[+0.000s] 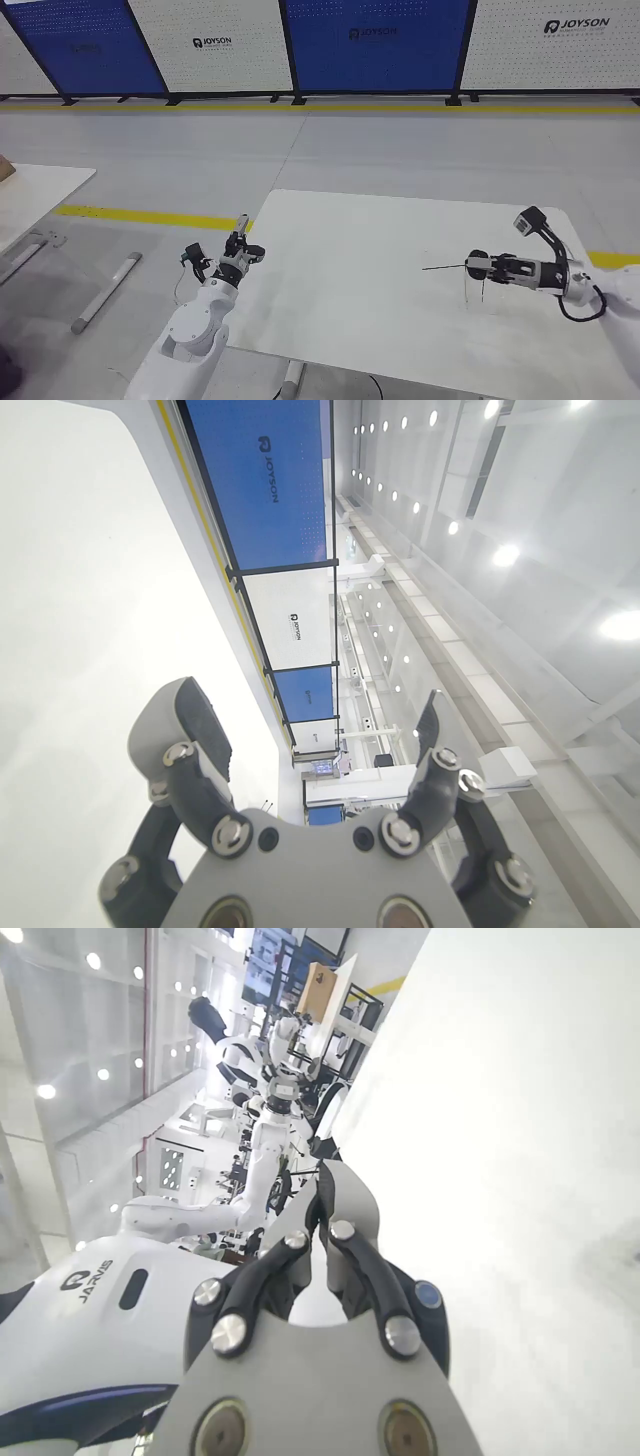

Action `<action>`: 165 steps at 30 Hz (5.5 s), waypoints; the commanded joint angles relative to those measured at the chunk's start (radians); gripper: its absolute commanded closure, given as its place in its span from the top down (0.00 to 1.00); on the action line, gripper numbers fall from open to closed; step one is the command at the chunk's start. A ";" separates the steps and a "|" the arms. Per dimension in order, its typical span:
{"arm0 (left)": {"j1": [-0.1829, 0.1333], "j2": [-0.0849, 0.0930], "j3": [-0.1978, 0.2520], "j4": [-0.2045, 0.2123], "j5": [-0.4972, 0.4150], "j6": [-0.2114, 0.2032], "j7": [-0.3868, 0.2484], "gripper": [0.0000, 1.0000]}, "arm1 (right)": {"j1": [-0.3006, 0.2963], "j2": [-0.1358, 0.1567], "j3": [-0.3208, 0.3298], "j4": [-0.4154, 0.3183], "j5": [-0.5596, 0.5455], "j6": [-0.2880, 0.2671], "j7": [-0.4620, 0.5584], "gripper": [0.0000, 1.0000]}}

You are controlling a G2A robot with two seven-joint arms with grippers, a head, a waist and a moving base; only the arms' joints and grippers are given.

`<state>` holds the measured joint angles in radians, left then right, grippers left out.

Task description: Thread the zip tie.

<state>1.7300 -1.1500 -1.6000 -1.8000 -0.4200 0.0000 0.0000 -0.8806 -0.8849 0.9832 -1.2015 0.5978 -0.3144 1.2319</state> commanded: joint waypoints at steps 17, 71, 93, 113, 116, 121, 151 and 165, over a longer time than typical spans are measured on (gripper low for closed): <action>-0.006 -0.002 0.057 -0.139 0.143 -0.052 -0.031 1.00 | -0.047 -0.015 0.013 -0.028 0.063 -0.026 -0.141 0.00; -0.389 -0.059 0.527 0.089 0.094 0.166 -0.345 1.00 | -0.111 -0.155 -0.149 -0.098 -0.080 -0.026 -0.482 0.00; -0.410 -0.071 0.540 0.116 0.059 0.138 -0.254 1.00 | -0.111 -0.155 -0.149 -0.098 -0.080 -0.026 -0.482 0.00; -0.381 -0.062 0.513 0.138 0.064 0.025 -0.322 0.41 | -0.111 -0.155 -0.149 -0.098 -0.080 -0.026 -0.482 0.00; -0.382 -0.061 0.510 0.146 0.063 0.025 -0.332 0.16 | -0.111 -0.155 -0.149 -0.098 -0.080 -0.026 -0.482 0.00; -0.377 -0.059 0.514 0.142 0.082 0.022 -0.347 0.00 | -0.111 -0.155 -0.149 -0.098 -0.080 -0.026 -0.482 0.00; -0.374 -0.059 0.531 0.141 0.083 -0.004 -0.346 0.49 | -0.145 -0.167 -0.116 -0.135 -0.120 0.001 -0.501 0.00; -0.379 -0.059 0.528 0.153 0.072 -0.008 -0.342 0.00 | -0.161 -0.179 -0.083 -0.136 -0.132 0.005 -0.482 0.00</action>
<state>1.3510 -1.2090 -1.0719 -1.6484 -0.3474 -0.0078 -0.3421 -1.0412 -1.0627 0.8979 -1.3377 0.4670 -0.3107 0.7486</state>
